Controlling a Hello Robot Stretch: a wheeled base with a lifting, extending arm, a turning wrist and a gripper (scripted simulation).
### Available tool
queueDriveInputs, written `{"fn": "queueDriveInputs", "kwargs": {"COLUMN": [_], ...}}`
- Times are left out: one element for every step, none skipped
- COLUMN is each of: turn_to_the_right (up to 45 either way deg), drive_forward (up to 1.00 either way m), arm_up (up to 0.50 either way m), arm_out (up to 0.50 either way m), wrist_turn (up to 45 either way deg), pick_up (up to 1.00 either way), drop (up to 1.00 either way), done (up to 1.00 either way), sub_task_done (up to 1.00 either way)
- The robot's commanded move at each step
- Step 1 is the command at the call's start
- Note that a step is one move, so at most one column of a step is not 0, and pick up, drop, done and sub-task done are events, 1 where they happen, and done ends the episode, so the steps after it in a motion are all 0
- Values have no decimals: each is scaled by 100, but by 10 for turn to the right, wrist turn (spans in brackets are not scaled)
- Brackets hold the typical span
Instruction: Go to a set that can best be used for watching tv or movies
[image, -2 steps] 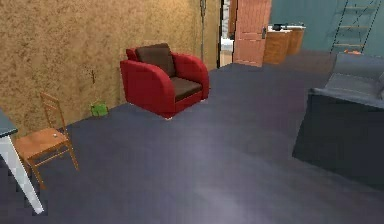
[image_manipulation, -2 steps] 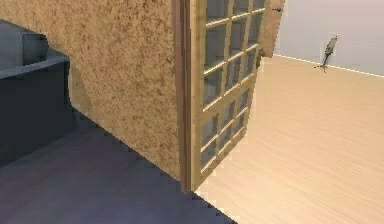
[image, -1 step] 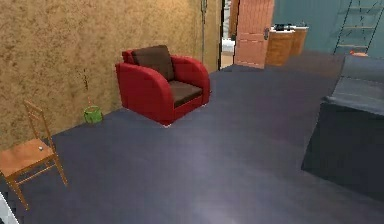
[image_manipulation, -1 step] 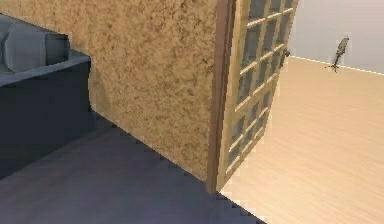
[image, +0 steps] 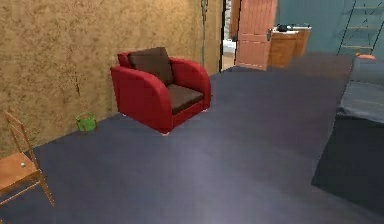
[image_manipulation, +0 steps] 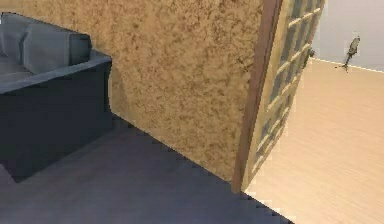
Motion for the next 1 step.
{"fn": "queueDriveInputs", "kwargs": {"turn_to_the_right": [150], "drive_forward": [0], "arm_up": [0], "arm_out": [0], "wrist_turn": [0], "pick_up": [0], "drop": [0], "done": [0], "sub_task_done": [0]}}
